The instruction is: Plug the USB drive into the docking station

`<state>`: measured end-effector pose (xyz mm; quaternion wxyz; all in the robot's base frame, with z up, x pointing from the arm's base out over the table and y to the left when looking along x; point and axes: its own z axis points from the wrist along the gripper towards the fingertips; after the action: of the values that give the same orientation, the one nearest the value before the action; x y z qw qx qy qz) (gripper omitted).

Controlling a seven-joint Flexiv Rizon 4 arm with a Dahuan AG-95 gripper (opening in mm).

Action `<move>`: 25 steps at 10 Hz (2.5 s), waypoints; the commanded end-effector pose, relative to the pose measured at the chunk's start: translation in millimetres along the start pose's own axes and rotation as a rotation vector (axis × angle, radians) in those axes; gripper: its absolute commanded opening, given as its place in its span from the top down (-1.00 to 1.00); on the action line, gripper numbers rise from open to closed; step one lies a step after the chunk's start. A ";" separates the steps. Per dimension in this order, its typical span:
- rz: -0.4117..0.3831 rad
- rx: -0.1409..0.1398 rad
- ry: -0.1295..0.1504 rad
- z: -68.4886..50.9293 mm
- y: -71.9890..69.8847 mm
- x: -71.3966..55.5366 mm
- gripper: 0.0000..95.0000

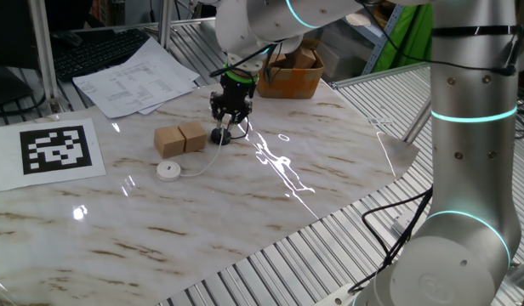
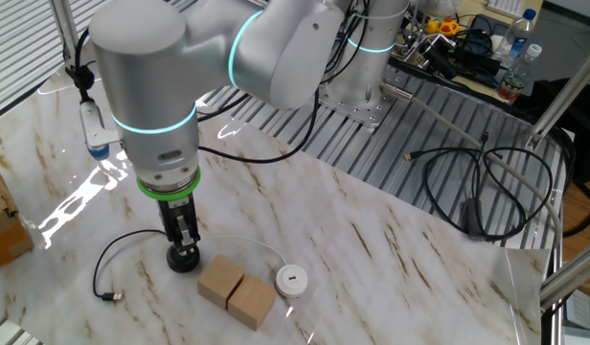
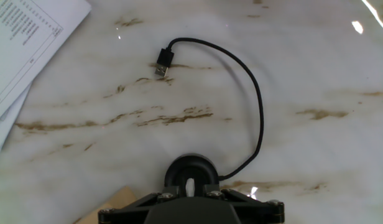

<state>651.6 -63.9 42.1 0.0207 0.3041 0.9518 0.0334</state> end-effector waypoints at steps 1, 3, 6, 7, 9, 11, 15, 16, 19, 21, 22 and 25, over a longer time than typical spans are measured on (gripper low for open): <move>-0.005 0.000 -0.003 -0.8 -1.0 2.0 1.00; -0.003 0.001 -0.017 1.0 -1.3 2.0 1.00; 0.003 -0.002 -0.028 1.2 -0.8 1.9 1.00; 0.004 0.000 -0.029 1.7 -0.9 1.9 1.00; 0.000 0.000 -0.029 1.9 -0.7 1.5 1.00; -0.011 -0.005 -0.024 3.4 -0.9 1.4 1.00; -0.007 -0.019 -0.002 3.8 1.5 -1.7 1.00; -0.002 -0.017 -0.001 3.9 1.6 -1.7 1.00; 0.014 -0.006 0.000 3.3 2.6 -1.3 0.20; 0.019 -0.002 0.004 2.3 2.8 -1.4 0.20; 0.020 0.000 0.010 -0.1 3.3 -1.5 0.20; -0.048 0.001 0.068 -25.5 5.8 -0.6 0.20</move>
<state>654.8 -61.4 67.4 -0.0063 0.2924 0.9555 0.0392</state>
